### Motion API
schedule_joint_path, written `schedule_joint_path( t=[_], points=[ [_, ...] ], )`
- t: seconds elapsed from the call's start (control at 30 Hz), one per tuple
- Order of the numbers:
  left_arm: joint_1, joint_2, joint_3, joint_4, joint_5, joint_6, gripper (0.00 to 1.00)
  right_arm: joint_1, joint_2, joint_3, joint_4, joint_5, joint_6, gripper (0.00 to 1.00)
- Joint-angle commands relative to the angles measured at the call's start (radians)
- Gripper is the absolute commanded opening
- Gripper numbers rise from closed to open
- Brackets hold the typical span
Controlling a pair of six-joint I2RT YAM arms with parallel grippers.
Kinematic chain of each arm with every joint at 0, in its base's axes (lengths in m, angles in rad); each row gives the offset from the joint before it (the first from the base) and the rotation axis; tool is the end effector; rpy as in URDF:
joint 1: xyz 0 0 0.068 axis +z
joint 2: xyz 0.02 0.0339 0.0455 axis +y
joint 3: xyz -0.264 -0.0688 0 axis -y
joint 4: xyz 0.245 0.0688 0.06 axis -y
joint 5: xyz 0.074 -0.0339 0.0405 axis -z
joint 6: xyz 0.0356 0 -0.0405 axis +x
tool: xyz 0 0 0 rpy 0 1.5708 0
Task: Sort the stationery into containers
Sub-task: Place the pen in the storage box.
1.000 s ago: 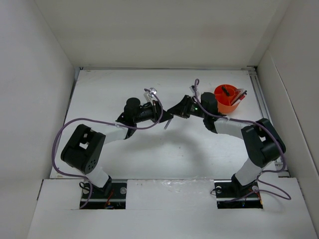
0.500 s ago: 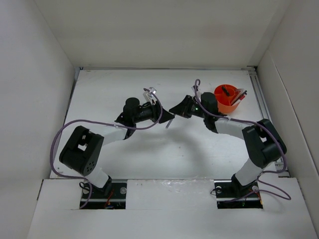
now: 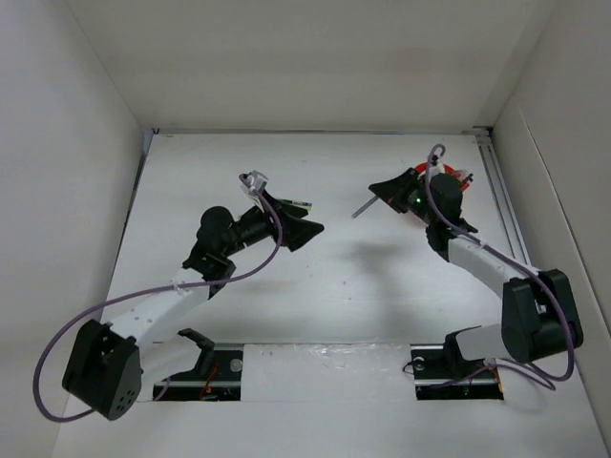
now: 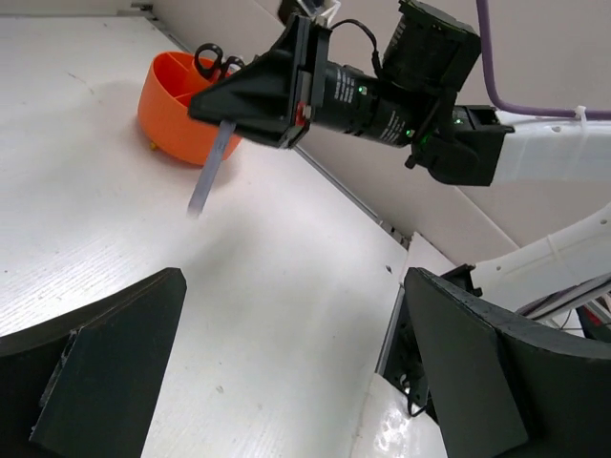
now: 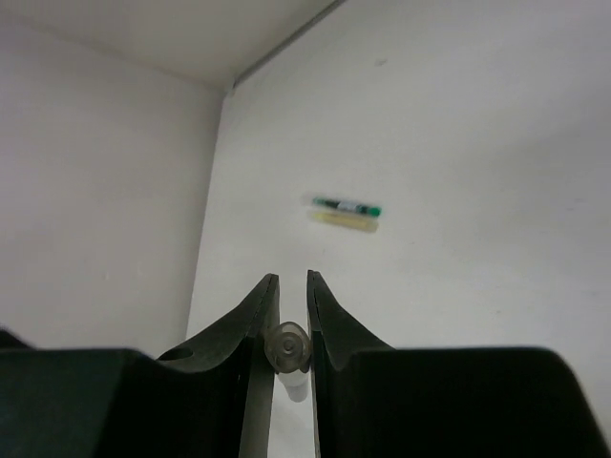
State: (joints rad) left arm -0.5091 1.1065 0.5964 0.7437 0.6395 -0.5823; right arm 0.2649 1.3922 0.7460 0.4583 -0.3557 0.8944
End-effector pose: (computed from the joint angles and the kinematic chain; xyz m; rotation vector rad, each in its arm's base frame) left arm 0.2033 -0.1378 0.3060 0.5357 1.4220 -1.3174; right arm 0.2962 0.0932 0.2536 0.3151 1.8685 1.1316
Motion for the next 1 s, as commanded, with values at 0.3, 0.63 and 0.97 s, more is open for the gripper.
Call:
schedule_joint_path(
  t=[0.3,0.63,0.97],
  points=[
    [-0.008,-0.181,-0.098,-0.089,-0.139,0.061,1.00,-0.246,-0.229,0.075,-0.303,0.581,0.031,0.00],
    [-0.008,-0.201,-0.107,-0.089,-0.121,0.061,1.00,-0.280,-0.157,0.231,-0.380,0.857,0.001,0.02],
    [-0.008,-0.229,-0.107,-0.109,-0.139,0.061,1.00,-0.280,-0.036,0.300,-0.445,1.011,-0.071,0.02]
  ],
)
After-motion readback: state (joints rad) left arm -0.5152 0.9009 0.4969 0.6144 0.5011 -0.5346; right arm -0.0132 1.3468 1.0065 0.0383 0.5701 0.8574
